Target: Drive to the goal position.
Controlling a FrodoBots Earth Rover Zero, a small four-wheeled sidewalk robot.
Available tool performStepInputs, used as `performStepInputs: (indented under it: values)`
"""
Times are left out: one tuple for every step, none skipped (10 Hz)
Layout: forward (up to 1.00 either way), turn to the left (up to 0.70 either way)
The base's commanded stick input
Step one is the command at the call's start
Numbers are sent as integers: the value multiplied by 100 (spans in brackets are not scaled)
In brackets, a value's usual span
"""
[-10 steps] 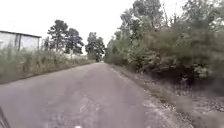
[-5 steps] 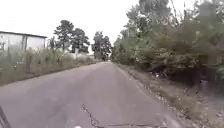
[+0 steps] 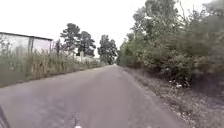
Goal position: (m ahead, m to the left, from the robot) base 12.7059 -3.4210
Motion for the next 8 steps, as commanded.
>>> performStepInputs:
  values:
    - [100,-3]
    - [100,-3]
    - [100,-3]
    - [100,-3]
    - [100,-3]
    - [100,-3]
    - [100,-3]
    - [100,-3]
